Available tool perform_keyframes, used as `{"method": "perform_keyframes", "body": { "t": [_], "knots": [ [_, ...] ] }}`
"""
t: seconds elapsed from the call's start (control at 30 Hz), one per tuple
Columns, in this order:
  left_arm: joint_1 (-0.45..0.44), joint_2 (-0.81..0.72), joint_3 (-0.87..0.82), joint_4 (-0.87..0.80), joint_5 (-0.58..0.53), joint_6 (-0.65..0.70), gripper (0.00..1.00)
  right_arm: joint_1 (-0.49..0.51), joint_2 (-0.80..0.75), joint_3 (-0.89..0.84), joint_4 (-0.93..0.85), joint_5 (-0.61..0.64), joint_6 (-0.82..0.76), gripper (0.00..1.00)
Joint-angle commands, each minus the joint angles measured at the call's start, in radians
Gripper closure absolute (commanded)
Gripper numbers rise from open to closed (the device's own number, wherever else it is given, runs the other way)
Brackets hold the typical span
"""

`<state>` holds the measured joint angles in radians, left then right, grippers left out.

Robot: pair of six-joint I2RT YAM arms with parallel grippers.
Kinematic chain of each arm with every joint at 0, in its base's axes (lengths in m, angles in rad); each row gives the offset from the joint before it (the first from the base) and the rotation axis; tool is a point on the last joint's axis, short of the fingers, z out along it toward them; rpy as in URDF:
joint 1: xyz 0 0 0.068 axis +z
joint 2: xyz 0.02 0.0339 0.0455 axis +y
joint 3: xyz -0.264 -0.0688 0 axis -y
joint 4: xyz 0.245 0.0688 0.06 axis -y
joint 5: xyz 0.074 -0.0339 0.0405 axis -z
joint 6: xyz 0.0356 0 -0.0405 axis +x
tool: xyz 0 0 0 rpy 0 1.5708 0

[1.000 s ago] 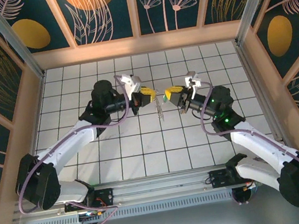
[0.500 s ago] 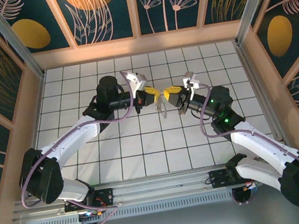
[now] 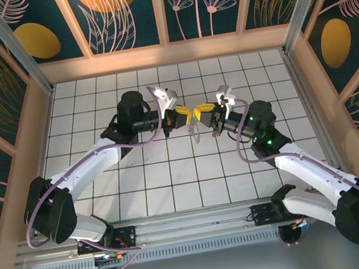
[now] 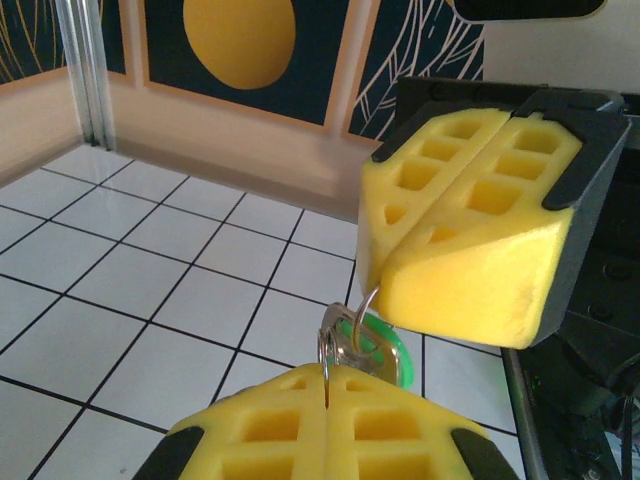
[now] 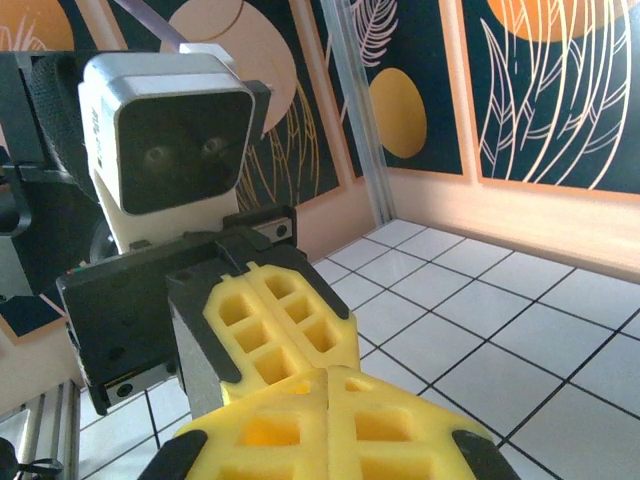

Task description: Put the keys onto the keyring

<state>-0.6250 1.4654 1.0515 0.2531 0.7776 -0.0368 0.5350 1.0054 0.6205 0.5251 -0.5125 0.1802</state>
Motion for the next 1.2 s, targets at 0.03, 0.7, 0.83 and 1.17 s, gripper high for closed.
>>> {"method": "perform_keyframes", "body": {
  "t": [0.03, 0.7, 0.83, 1.17],
  "knots": [
    [-0.008, -0.010, 0.033, 0.006, 0.012, 0.021, 1.00, 0.006, 0.006, 0.029, 0.003, 0.011, -0.023, 1.00],
    [-0.010, -0.019, 0.032, -0.004, 0.013, 0.032, 1.00, 0.023, 0.060, 0.055, -0.043, 0.060, -0.046, 1.00],
    [-0.010, -0.028, 0.026, 0.006, 0.003, 0.031, 1.00, 0.017, 0.044, 0.031, -0.051, 0.084, -0.044, 1.00],
    [-0.009, -0.046, 0.012, 0.025, 0.003, 0.026, 1.00, -0.094, -0.013, -0.047, -0.040, 0.065, 0.000, 1.00]
  ]
}}
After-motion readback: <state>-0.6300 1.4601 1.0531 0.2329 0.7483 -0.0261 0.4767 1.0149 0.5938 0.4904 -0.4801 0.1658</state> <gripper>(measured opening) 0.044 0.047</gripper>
